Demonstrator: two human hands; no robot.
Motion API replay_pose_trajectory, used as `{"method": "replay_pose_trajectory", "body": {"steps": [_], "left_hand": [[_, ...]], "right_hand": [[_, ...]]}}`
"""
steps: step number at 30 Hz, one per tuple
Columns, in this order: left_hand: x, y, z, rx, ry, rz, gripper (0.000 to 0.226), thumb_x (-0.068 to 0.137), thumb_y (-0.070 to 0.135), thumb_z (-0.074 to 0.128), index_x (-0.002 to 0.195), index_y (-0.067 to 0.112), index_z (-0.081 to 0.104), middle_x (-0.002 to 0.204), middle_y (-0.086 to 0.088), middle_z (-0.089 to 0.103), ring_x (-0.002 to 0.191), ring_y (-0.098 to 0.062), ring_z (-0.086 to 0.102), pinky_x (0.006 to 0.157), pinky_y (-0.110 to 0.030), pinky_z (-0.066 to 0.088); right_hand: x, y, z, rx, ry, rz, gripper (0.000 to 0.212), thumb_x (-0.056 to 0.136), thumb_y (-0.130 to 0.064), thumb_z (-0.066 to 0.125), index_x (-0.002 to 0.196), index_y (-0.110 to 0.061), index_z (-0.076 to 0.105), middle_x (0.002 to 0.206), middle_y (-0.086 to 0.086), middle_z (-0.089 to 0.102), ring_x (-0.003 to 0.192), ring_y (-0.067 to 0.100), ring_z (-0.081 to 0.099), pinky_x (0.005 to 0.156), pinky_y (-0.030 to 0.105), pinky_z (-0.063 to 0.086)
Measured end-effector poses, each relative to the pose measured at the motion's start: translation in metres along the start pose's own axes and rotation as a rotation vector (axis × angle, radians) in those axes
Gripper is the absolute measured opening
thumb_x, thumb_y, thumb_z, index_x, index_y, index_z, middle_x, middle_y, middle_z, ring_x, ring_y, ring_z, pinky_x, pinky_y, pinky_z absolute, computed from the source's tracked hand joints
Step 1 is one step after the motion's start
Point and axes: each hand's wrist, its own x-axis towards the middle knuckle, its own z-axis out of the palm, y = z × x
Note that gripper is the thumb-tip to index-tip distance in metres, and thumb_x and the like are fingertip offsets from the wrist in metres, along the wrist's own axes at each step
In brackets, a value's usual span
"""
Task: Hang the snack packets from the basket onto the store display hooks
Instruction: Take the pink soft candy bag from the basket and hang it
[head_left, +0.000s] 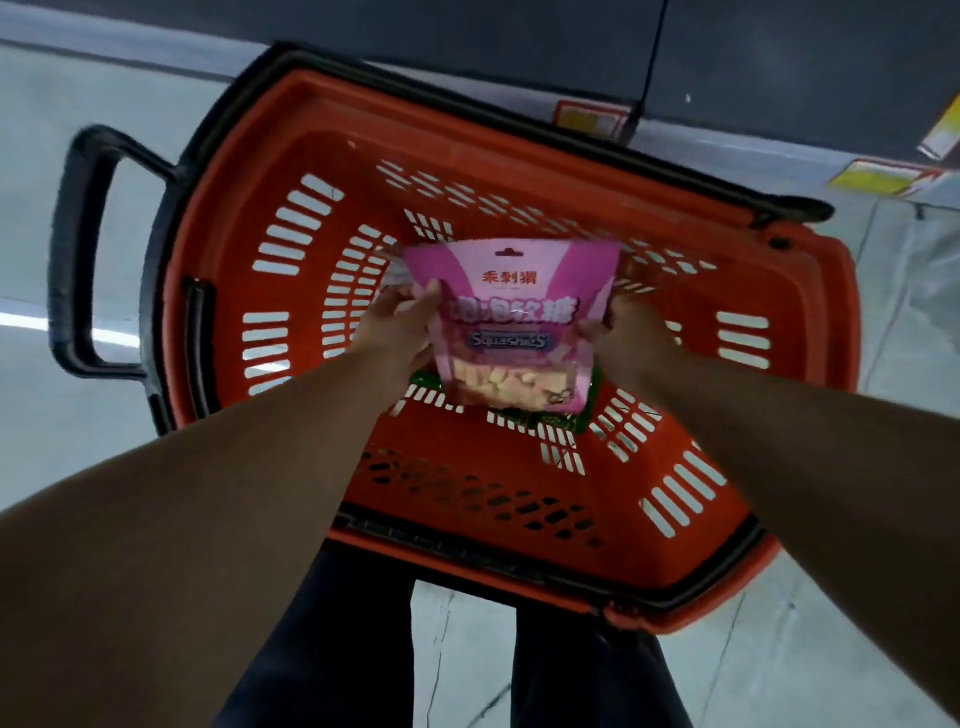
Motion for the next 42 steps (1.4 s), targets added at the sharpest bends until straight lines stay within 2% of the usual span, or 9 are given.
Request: {"method": "replay_pose_trajectory", "body": {"steps": [2, 8, 13, 17, 24, 28, 32, 36, 42], "left_hand": [[0.003, 0.006, -0.001, 0.118, -0.045, 0.047, 0.03, 0.087, 0.022, 0.067, 0.116, 0.017, 0.058, 0.119, -0.005, 0.065, 0.103, -0.02, 0.064, 0.086, -0.037, 0.056], [-0.008, 0.028, 0.0, 0.821, -0.167, 0.266, 0.035, 0.082, 0.021, 0.073, 0.115, 0.009, 0.064, 0.101, 0.0, 0.062, 0.089, -0.014, 0.058, 0.072, -0.02, 0.047], [-0.035, 0.047, -0.01, 0.726, -0.028, 0.326, 0.023, 0.082, 0.023, 0.073, 0.103, 0.012, 0.072, 0.102, -0.004, 0.07, 0.093, -0.022, 0.065, 0.082, -0.035, 0.055], [-0.081, 0.082, -0.024, 0.7, 0.004, 0.428, 0.016, 0.081, 0.031, 0.073, 0.093, 0.02, 0.074, 0.08, 0.006, 0.069, 0.076, -0.013, 0.062, 0.061, -0.019, 0.042], [-0.172, 0.171, -0.044, 0.703, -0.009, 0.587, 0.008, 0.081, 0.033, 0.072, 0.075, 0.031, 0.068, 0.074, 0.009, 0.068, 0.064, -0.011, 0.065, 0.057, -0.022, 0.051], [-0.223, 0.221, -0.048, 0.698, -0.031, 0.754, 0.017, 0.081, 0.03, 0.073, 0.065, 0.031, 0.069, 0.052, 0.022, 0.065, 0.049, 0.003, 0.06, 0.047, -0.006, 0.044], [-0.279, 0.261, -0.053, 0.613, -0.123, 0.855, 0.021, 0.082, 0.023, 0.073, 0.078, 0.002, 0.072, 0.066, 0.01, 0.069, 0.057, 0.008, 0.059, 0.057, -0.005, 0.048], [-0.347, 0.296, -0.061, 0.602, -0.129, 0.967, 0.021, 0.081, 0.018, 0.072, 0.062, 0.014, 0.064, 0.046, 0.015, 0.057, 0.043, 0.008, 0.048, 0.048, -0.005, 0.035], [-0.464, 0.356, -0.078, 0.586, -0.127, 1.146, 0.018, 0.081, 0.011, 0.074, 0.065, 0.017, 0.067, 0.046, 0.018, 0.062, 0.049, 0.006, 0.057, 0.055, -0.011, 0.045]], "right_hand": [[-0.014, 0.003, 0.007, 0.124, -0.043, 0.012, 0.012, 0.097, -0.022, 0.05, 0.1, -0.02, 0.061, 0.112, 0.009, 0.067, 0.101, 0.028, 0.064, 0.089, 0.051, 0.053], [-0.038, 0.011, 0.009, 0.226, 0.031, 0.091, 0.009, 0.094, -0.023, 0.053, 0.095, -0.018, 0.061, 0.089, 0.004, 0.072, 0.083, 0.035, 0.069, 0.071, 0.057, 0.057], [-0.059, -0.017, -0.016, 0.242, 0.108, 0.033, 0.014, 0.095, -0.021, 0.054, 0.08, -0.02, 0.056, 0.088, 0.004, 0.065, 0.076, 0.02, 0.061, 0.067, 0.034, 0.052], [-0.085, -0.052, -0.046, 0.229, 0.16, -0.058, 0.018, 0.097, -0.024, 0.049, 0.089, -0.016, 0.063, 0.078, -0.002, 0.061, 0.067, 0.015, 0.057, 0.056, 0.024, 0.045], [-0.154, -0.124, -0.112, 0.27, 0.16, -0.198, 0.026, 0.097, -0.026, 0.049, 0.11, -0.01, 0.065, 0.102, 0.007, 0.069, 0.091, 0.025, 0.066, 0.087, 0.044, 0.054], [-0.197, -0.16, -0.158, 0.188, 0.268, -0.285, 0.025, 0.096, -0.027, 0.051, 0.101, -0.008, 0.067, 0.094, 0.008, 0.069, 0.086, 0.027, 0.065, 0.079, 0.034, 0.051], [-0.237, -0.188, -0.199, 0.236, 0.328, -0.333, 0.025, 0.09, -0.033, 0.058, 0.077, -0.012, 0.062, 0.092, 0.025, 0.069, 0.086, 0.043, 0.067, 0.081, 0.057, 0.054], [-0.301, -0.222, -0.238, 0.29, 0.327, -0.398, 0.029, 0.095, -0.026, 0.056, 0.097, 0.002, 0.063, 0.1, 0.027, 0.068, 0.089, 0.042, 0.067, 0.082, 0.056, 0.055], [-0.418, -0.283, -0.307, 0.356, 0.396, -0.513, 0.019, 0.095, -0.019, 0.055, 0.091, -0.004, 0.065, 0.09, 0.014, 0.071, 0.077, 0.028, 0.072, 0.075, 0.045, 0.06]]}}
